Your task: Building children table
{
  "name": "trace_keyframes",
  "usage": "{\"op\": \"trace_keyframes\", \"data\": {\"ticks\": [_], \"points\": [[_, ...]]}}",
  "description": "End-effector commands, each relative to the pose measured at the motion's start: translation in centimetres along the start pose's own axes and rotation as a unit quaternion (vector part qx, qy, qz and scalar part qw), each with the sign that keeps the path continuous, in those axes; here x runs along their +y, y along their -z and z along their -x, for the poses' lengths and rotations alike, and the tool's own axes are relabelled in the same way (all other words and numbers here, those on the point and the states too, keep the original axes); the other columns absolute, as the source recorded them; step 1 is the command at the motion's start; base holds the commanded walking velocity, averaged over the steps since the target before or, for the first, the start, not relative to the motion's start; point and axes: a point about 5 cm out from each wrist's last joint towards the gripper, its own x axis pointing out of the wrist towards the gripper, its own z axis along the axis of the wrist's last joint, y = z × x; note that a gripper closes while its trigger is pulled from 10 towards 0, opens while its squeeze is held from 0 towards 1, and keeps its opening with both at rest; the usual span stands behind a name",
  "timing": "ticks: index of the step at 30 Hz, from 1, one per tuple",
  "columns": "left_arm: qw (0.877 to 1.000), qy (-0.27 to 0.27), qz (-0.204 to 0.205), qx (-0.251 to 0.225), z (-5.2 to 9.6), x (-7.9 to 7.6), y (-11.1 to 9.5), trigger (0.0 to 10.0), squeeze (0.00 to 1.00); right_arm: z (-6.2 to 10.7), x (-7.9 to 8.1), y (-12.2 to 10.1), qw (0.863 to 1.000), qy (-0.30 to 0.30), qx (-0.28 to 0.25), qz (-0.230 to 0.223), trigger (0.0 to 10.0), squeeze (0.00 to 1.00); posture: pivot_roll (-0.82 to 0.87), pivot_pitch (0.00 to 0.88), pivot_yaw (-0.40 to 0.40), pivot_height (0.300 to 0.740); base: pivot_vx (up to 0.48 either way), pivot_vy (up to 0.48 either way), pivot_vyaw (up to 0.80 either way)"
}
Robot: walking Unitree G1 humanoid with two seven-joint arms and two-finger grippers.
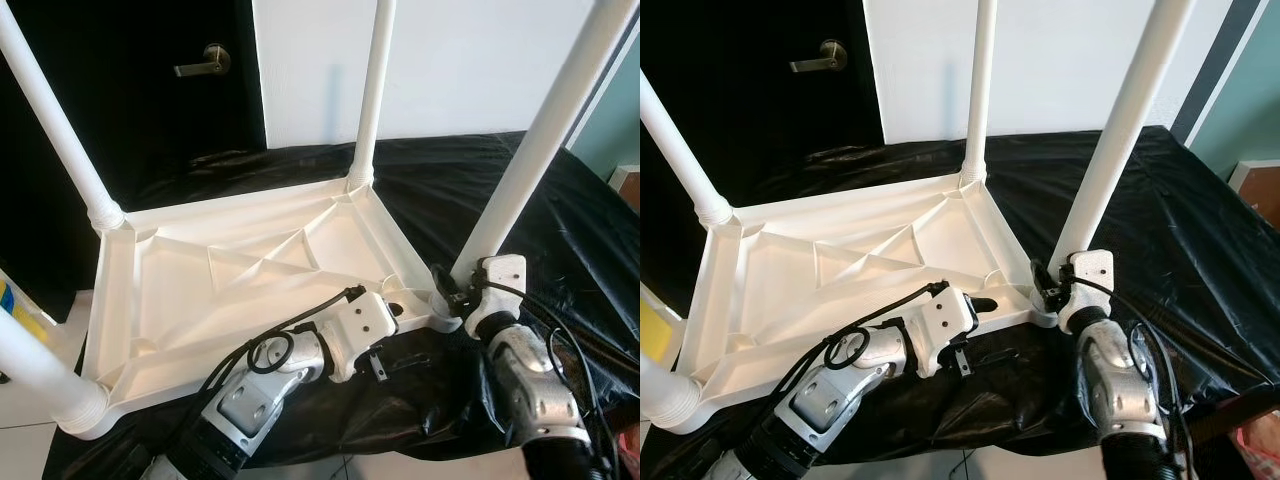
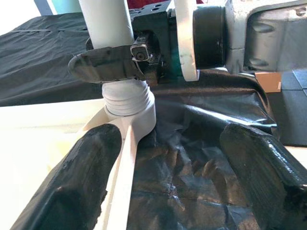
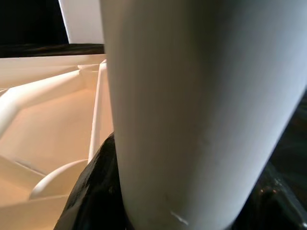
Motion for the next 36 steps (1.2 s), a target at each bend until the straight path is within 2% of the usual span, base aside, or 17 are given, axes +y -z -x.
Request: {"op": "trace_keyframes", "data": {"ticks": [1,2,7,11,14,25,26,27,36], "points": [[1.000,0.023,0.000,-0.004,-0.1,-0.5,0.0,10.0,0.00,0.6,0.3,1.5,0.999,0.023,0.040,-0.007,10.0,0.00,-0.06,0.000,-0.012,0.740,0.000,0.000,0.00],[1.000,0.021,0.000,-0.001,-0.1,-0.4,0.1,10.0,0.00,0.9,0.9,1.5,0.997,0.056,0.042,-0.017,10.0,0.00,-0.06,0.000,-0.015,0.740,0.000,0.000,0.00],[1.000,0.017,-0.001,0.001,0.0,-0.1,0.3,10.0,0.00,1.3,1.5,1.7,0.993,0.104,0.054,-0.027,10.0,0.00,-0.06,0.000,-0.022,0.740,0.000,0.000,0.00],[1.000,0.016,-0.001,0.001,0.0,-0.1,0.3,10.0,0.00,1.4,1.7,1.8,0.992,0.110,0.057,-0.030,10.0,0.00,-0.06,0.000,-0.024,0.740,0.000,0.000,0.00],[1.000,0.016,-0.001,0.000,0.0,-0.2,0.2,10.0,0.00,1.4,2.5,1.7,0.990,0.118,0.061,-0.038,10.0,0.00,-0.06,0.000,-0.024,0.740,0.000,0.000,0.00],[1.000,0.018,-0.002,-0.001,-0.1,-0.3,0.2,10.0,0.00,1.3,2.7,1.2,0.989,0.131,0.060,-0.041,10.0,0.00,-0.06,0.000,-0.022,0.740,0.000,0.000,0.00],[1.000,0.018,-0.003,-0.001,0.0,-0.3,0.2,10.0,0.00,1.3,2.6,1.2,0.989,0.132,0.059,-0.040,10.0,0.55,-0.06,0.000,-0.021,0.740,0.000,0.000,0.00],[1.000,0.018,-0.003,-0.001,0.0,-0.3,0.2,10.0,0.00,1.3,2.5,1.2,0.989,0.129,0.058,-0.042,10.0,1.00,-0.06,0.000,-0.021,0.740,0.000,0.000,0.00],[1.000,0.019,-0.002,0.000,0.1,-0.2,0.1,10.0,0.00,1.3,1.7,0.4,0.993,0.106,0.033,-0.046,10.0,1.00,-0.06,0.000,-0.016,0.740,0.000,0.000,0.00]]}}
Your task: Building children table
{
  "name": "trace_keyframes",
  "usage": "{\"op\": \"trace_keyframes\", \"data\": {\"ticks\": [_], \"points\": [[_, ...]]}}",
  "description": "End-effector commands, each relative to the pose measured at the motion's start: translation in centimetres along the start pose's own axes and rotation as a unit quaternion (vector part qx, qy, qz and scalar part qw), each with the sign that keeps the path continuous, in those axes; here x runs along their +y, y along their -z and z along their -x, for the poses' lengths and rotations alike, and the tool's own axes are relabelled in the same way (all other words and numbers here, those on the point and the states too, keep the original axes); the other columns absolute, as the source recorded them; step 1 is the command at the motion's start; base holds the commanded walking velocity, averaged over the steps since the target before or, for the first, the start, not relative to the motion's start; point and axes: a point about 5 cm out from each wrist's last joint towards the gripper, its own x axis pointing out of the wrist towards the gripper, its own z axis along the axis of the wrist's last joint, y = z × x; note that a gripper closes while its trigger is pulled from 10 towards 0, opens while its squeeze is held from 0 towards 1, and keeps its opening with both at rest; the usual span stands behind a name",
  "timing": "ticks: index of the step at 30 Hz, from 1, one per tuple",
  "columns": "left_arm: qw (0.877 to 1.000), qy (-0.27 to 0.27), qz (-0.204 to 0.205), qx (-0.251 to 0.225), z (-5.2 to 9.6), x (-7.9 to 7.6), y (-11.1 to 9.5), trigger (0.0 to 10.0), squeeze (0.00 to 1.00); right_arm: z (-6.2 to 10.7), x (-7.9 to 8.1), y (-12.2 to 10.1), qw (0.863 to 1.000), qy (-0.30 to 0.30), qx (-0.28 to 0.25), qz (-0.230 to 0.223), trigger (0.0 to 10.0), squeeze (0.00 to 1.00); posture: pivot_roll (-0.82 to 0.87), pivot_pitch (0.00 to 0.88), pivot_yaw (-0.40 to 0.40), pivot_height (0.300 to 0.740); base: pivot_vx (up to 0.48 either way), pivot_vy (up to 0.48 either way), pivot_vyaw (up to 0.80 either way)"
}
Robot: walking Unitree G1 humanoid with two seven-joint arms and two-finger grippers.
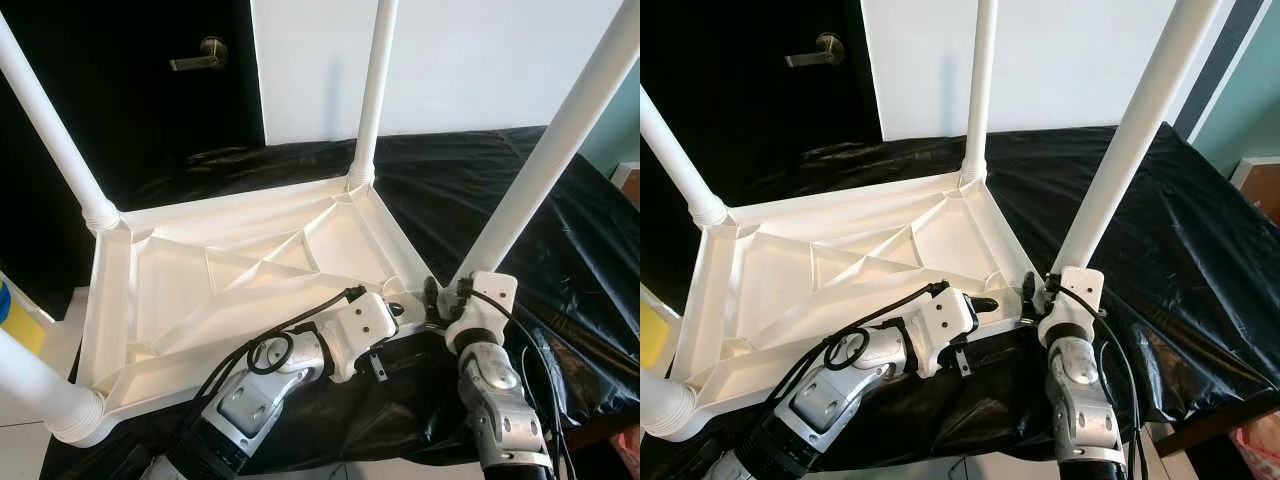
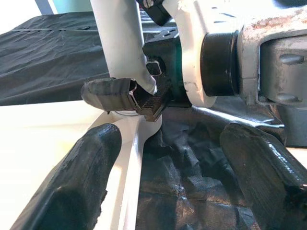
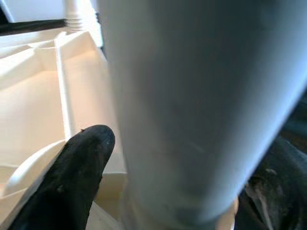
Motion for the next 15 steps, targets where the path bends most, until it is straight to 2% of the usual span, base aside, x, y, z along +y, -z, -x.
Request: {"op": "trace_keyframes", "data": {"ticks": [1,2,4,8,9,12,13,15], "points": [[1.000,0.019,0.001,0.003,0.0,-0.2,0.1,10.0,0.00,0.0,-0.3,-0.2,1.000,-0.009,-0.008,-0.006,10.0,1.00,-0.06,0.000,-0.014,0.740,0.000,0.000,0.00],[1.000,0.019,0.001,0.003,0.0,-0.2,0.1,10.0,0.00,0.0,-0.3,-0.2,1.000,-0.009,-0.008,-0.006,10.0,1.00,-0.06,0.000,-0.014,0.740,0.000,0.000,0.00],[1.000,0.019,0.001,0.003,0.0,-0.2,0.1,10.0,0.00,-0.1,-1.3,-0.7,0.998,-0.054,-0.023,0.006,10.0,1.00,-0.06,0.000,-0.014,0.740,0.000,0.000,0.00],[1.000,0.019,0.001,0.002,-0.1,-0.2,0.1,10.0,0.00,-0.1,-1.9,-1.1,0.996,-0.085,-0.033,0.014,10.0,1.00,-0.06,0.000,-0.014,0.740,0.000,0.000,0.00],[1.000,0.019,0.001,0.002,-0.1,-0.2,0.1,10.0,0.00,-0.1,-2.1,-1.2,0.994,-0.102,-0.036,0.016,10.0,0.00,-0.06,0.000,-0.013,0.740,0.000,0.000,0.00],[1.000,0.019,0.001,0.002,-0.1,-0.2,0.0,10.0,0.00,-0.2,-2.4,-1.3,0.991,-0.127,-0.037,0.021,10.0,0.00,-0.06,0.000,-0.011,0.740,0.000,0.000,0.00],[1.000,0.019,0.001,0.002,-0.1,-0.1,0.0,10.0,0.00,-0.3,-2.7,-1.3,0.985,-0.164,-0.035,0.034,10.0,0.00,-0.06,0.000,-0.011,0.740,0.000,0.000,0.00],[1.000,0.019,0.001,0.002,-0.1,-0.1,0.0,10.0,0.00,-0.3,-2.7,-1.3,0.985,-0.164,-0.035,0.034,10.0,0.00,-0.06,0.000,-0.011,0.740,0.000,0.000,0.00]]}}
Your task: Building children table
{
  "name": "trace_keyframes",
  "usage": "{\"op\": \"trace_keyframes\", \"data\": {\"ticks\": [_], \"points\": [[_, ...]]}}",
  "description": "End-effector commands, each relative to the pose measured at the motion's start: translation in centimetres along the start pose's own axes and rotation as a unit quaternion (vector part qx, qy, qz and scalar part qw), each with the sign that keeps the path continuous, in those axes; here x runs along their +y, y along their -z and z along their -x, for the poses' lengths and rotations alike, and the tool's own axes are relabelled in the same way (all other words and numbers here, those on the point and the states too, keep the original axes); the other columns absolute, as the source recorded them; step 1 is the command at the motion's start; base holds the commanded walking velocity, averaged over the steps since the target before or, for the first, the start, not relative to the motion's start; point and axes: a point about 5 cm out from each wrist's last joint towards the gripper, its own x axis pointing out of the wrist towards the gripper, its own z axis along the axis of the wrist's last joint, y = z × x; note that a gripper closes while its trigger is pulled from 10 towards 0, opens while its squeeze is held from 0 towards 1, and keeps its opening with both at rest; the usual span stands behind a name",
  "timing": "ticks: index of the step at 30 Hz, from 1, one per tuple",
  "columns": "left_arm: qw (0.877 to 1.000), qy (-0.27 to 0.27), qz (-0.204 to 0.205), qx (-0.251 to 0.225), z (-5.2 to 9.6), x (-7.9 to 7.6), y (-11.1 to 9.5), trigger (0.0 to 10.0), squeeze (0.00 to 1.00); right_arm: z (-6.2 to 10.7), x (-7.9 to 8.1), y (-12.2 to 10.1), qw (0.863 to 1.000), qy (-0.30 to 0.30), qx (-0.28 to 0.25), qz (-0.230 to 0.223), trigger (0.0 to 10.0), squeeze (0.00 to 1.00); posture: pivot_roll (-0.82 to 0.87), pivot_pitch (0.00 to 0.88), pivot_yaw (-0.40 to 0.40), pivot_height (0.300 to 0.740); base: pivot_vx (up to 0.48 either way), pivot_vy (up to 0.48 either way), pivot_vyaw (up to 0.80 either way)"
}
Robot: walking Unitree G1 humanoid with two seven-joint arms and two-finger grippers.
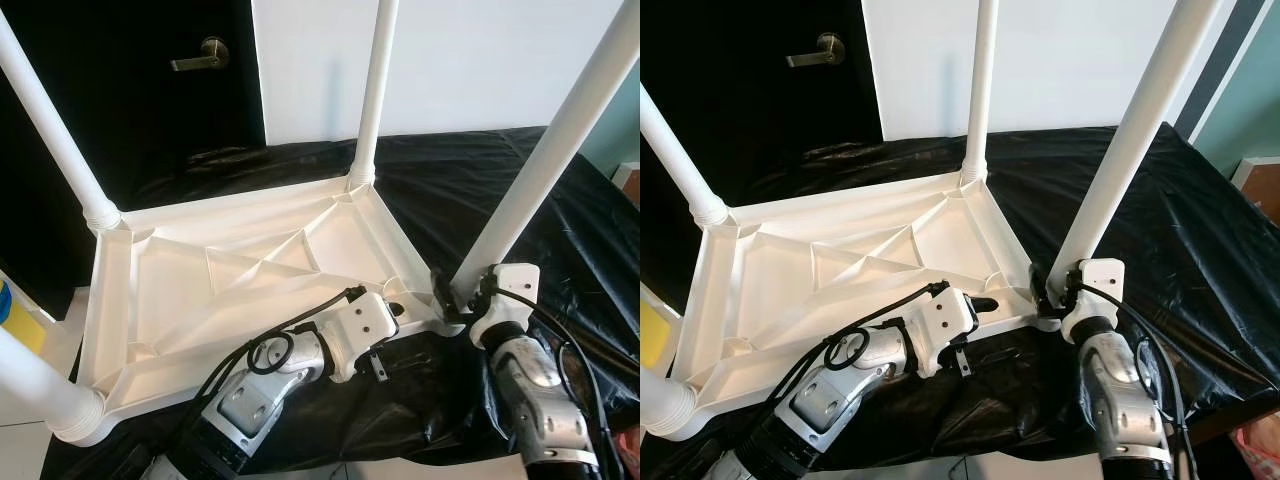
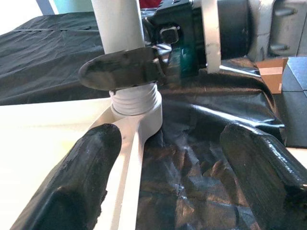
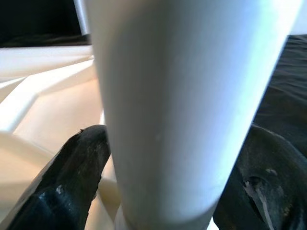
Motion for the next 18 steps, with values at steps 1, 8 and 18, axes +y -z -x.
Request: {"op": "trace_keyframes", "data": {"ticks": [1,8,18], "points": [[1.000,0.018,0.001,0.001,-0.1,-0.1,0.0,10.0,0.00,0.0,0.0,0.1,0.999,-0.051,0.002,0.001,10.0,0.00,-0.06,0.000,-0.008,0.740,0.000,0.000,0.00],[1.000,0.017,0.000,0.000,-0.1,0.0,-0.1,10.0,0.00,-0.2,-1.1,0.1,0.990,-0.135,0.022,0.029,10.0,0.00,-0.06,0.000,-0.010,0.740,0.000,0.000,0.00],[1.000,0.014,0.000,-0.001,-0.2,0.1,-0.1,10.0,0.00,-1.3,-2.3,0.0,0.979,-0.180,0.045,0.080,10.0,0.00,-0.06,0.000,-0.014,0.740,0.000,0.000,0.00]]}}
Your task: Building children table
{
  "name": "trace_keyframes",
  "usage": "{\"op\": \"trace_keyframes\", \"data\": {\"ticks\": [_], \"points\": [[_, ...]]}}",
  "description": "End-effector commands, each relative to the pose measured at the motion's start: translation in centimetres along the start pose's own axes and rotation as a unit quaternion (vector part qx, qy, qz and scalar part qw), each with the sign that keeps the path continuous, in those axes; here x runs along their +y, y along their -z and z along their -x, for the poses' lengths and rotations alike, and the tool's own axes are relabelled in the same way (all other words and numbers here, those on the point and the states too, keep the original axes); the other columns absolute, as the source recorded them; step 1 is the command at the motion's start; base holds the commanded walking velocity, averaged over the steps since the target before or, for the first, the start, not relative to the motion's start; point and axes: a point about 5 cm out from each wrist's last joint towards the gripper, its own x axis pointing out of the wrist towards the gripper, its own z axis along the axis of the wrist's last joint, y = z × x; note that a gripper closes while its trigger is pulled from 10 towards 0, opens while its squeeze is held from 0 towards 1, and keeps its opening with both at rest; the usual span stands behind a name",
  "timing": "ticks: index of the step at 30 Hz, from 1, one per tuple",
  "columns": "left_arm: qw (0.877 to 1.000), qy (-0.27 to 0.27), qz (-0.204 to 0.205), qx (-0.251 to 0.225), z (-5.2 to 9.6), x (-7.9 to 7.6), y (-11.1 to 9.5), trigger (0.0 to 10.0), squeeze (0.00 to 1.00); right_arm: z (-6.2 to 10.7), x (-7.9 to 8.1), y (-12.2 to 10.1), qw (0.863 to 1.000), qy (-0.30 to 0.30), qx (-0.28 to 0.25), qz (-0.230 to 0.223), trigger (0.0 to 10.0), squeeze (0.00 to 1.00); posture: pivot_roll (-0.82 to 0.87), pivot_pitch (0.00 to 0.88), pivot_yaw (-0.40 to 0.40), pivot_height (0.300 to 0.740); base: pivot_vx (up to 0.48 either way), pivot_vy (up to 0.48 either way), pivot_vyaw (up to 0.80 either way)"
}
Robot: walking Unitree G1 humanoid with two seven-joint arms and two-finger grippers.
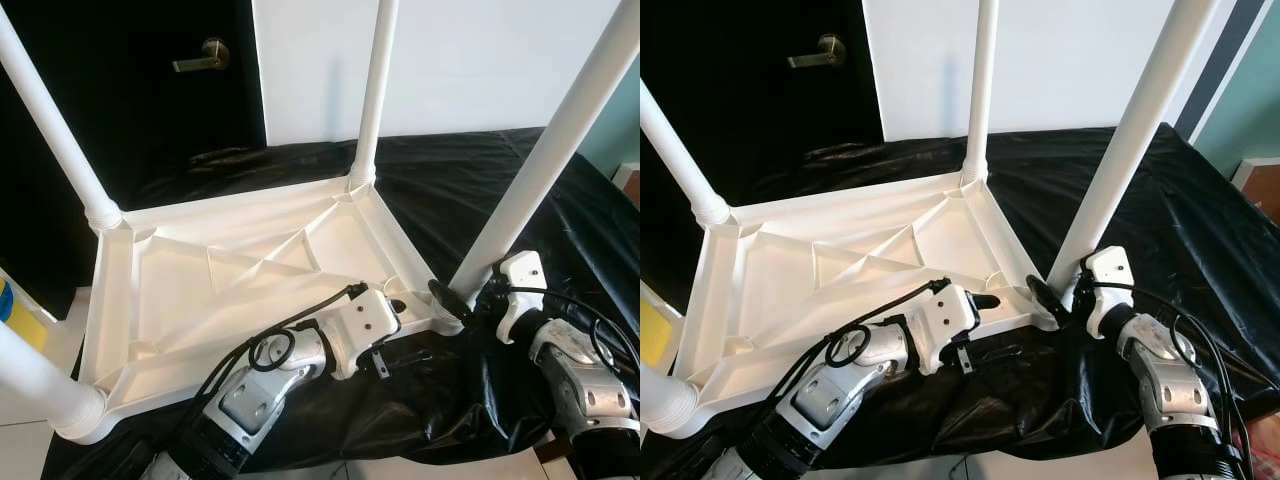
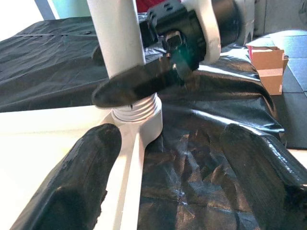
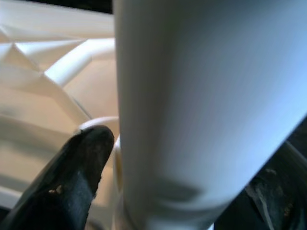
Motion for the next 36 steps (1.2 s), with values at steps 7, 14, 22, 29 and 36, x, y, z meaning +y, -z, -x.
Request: {"op": "trace_keyframes", "data": {"ticks": [7,14,22,29,36], "points": [[1.000,0.012,0.003,0.004,0.0,0.0,0.2,10.0,0.00,-0.7,-0.4,0.0,0.999,-0.028,0.011,0.028,3.6,0.00,-0.05,0.000,-0.018,0.740,0.000,0.000,0.00],[1.000,0.012,0.003,0.003,-0.1,-0.1,0.1,10.0,0.00,-0.7,-0.2,0.4,0.998,-0.050,0.013,0.032,0.0,0.00,-0.06,0.000,-0.016,0.740,0.000,0.000,0.00],[1.000,0.015,0.002,0.002,-0.1,-0.1,0.1,10.0,0.00,-0.1,0.1,1.4,0.999,-0.035,0.018,0.010,10.0,0.00,-0.06,0.000,-0.012,0.740,0.000,0.000,0.00],[1.000,0.016,0.002,0.001,-0.2,-0.2,0.1,10.0,0.00,-0.2,0.3,1.7,1.000,-0.003,0.017,-0.005,10.0,0.00,-0.07,0.000,-0.011,0.740,0.000,0.000,0.00],[1.000,0.018,0.003,0.001,-0.2,-0.2,0.1,10.0,0.00,-0.3,0.4,2.1,0.997,0.065,0.029,0.016,10.0,0.00,-0.07,0.000,-0.010,0.740,0.000,0.000,0.00]]}}
